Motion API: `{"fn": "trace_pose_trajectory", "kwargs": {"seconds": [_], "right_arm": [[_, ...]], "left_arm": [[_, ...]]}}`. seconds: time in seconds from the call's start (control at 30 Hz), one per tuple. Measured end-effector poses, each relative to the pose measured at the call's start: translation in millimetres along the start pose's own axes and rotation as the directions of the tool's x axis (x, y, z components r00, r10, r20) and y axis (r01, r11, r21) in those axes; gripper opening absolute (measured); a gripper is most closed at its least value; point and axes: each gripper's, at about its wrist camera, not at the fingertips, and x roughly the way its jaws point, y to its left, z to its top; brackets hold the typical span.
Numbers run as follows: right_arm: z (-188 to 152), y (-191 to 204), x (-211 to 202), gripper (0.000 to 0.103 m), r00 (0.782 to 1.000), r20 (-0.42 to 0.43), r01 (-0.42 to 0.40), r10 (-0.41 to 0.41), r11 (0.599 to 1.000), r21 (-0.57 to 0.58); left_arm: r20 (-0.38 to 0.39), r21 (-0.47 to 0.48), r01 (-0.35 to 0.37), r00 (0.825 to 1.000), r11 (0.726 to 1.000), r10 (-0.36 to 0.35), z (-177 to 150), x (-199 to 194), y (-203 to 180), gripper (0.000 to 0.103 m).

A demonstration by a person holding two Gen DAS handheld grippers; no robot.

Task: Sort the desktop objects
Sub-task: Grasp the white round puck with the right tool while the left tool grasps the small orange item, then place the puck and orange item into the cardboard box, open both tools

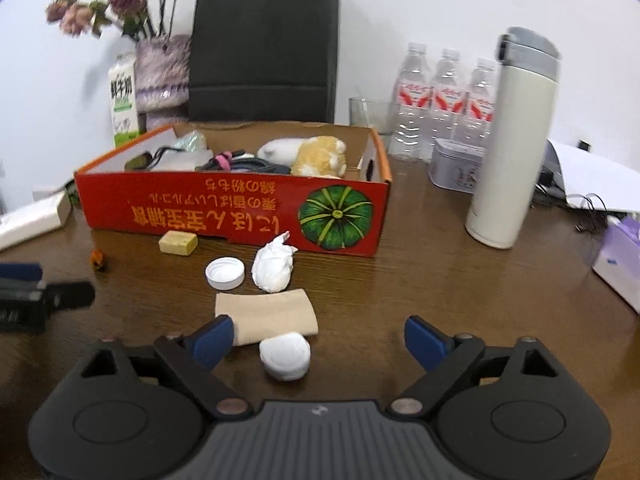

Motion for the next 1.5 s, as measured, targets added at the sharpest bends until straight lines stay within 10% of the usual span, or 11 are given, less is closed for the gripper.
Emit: {"fn": "trace_pose_trajectory", "kwargs": {"seconds": [0.3, 0.57, 1.1, 1.5], "right_arm": [[-1.7, 7.8, 12.1, 0.075, 0.996, -0.009, -0.085, 0.085, 0.996, -0.037], [-12.8, 2.8, -7.2, 0.026, 0.997, -0.029, -0.077, 0.077, 0.997, 0.002], [-34.1, 25.4, -133.7, 0.026, 0.982, 0.126, -0.141, 0.139, 0.99, 0.009], [35.4, 12.5, -175.1, 0.026, 0.94, 0.315, -0.145, 0.13, 0.989, 0.024]], "left_arm": [[0.008, -0.024, -0.046, 0.999, 0.999, 0.046, 17.4, 28.8, 0.4, 0.015], [0.001, -0.04, 0.018, 1.0, 0.999, -0.018, 5.9, 0.2, -3.8, 0.015], [0.131, 0.054, 0.114, 0.984, 0.992, -0.12, -42.2, -150.3, -46.6, 0.015], [0.241, 0.054, 0.185, 0.951, 0.981, -0.193, 41.0, -169.5, -18.8, 0.015]]}}
